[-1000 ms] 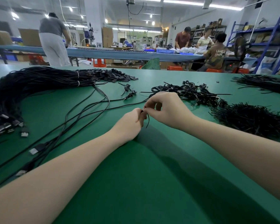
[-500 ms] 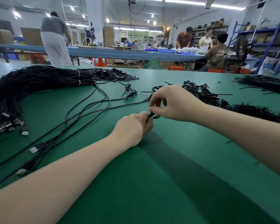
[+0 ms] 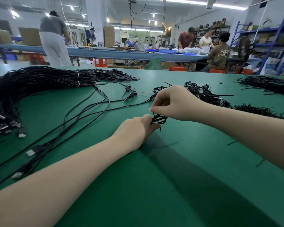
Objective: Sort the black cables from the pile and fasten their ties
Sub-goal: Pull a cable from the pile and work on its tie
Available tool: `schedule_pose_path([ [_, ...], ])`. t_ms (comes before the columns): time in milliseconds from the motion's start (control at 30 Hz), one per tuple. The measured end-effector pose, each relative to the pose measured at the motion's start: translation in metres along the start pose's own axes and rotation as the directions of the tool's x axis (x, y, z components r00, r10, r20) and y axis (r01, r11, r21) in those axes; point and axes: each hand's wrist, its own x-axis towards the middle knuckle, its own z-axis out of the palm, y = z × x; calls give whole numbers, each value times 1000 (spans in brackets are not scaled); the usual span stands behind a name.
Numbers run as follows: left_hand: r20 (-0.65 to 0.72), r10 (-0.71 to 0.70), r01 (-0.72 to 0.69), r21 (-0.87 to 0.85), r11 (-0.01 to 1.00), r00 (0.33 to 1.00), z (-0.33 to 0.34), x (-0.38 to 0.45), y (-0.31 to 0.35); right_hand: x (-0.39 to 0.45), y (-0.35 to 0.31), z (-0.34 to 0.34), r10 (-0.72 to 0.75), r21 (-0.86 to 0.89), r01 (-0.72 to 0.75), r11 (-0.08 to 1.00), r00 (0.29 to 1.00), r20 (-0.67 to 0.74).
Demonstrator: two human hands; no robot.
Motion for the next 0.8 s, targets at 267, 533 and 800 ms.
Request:
schedule_pose_path([
  [267,21,-21,22,-44,999,1000,-1,1,0,-4,0,4,-28,-18,27,999,999,-39],
  [533,-29,54,-58,-179,982,998,2,-3,-9,-4,-1,-8,-52,-106,54,993,999,14],
  [800,-108,170,-150,172,974,979,6,0,-4,-4,-2,-3,-76,-107,80,991,996,47],
])
